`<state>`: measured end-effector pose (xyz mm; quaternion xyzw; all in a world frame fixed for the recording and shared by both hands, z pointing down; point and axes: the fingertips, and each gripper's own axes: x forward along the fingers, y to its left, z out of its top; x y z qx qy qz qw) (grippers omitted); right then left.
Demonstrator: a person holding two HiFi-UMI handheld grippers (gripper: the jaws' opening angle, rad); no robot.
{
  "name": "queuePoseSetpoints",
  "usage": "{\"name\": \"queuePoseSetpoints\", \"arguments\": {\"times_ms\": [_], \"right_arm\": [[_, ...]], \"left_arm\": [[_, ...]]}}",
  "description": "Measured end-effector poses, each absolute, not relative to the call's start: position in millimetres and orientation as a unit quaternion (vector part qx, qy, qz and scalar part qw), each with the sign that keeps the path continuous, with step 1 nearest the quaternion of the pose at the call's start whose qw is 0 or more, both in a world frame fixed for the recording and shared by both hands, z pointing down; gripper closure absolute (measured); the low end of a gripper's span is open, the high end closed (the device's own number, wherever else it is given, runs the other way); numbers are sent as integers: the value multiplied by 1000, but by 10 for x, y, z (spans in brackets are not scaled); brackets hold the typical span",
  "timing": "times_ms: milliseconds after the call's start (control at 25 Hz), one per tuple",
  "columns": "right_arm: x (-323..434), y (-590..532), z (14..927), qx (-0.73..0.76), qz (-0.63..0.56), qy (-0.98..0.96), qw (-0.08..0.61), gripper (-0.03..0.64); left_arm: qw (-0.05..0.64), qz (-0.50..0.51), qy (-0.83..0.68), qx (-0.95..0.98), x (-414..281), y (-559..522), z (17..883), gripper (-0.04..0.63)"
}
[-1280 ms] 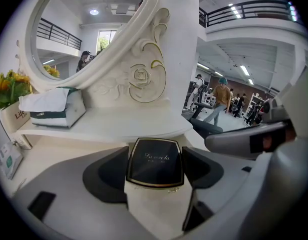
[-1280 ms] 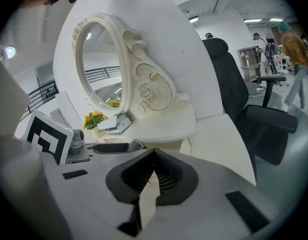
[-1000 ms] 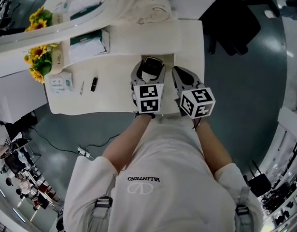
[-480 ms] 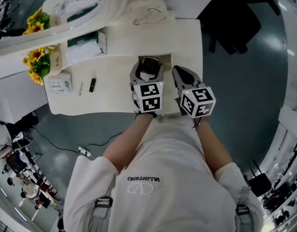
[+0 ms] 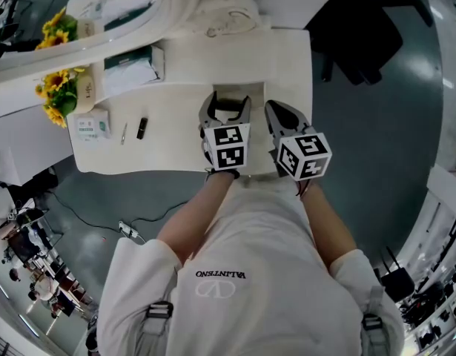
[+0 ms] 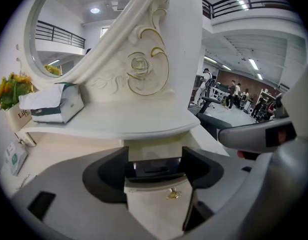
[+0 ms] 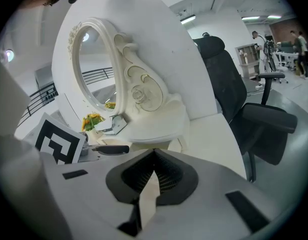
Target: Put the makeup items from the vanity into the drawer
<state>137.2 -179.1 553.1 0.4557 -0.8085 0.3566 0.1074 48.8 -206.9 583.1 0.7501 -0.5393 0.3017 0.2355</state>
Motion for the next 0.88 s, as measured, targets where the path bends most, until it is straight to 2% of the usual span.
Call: {"name": "queuePoseSetpoints", "arguments": {"times_ms": [240,360,720,880], "right_arm": [[1401,-1798,5526,457,356,-809,106,604],[1398,-1799,5517,457,355,-809,105,606],[1339,-1793,5449,456,347,-814,102,604],[1302,-1810,5358,460,337,-816,98,605]], "left_arm": [[220,293,-539,758,505,-2086,5786,262],[201,287,-530,772,572,-2097,5710,229],[180,266,-550,771,383,-2043,5514,229],[164,250,-562,771,196,-1992,5329,282]]}}
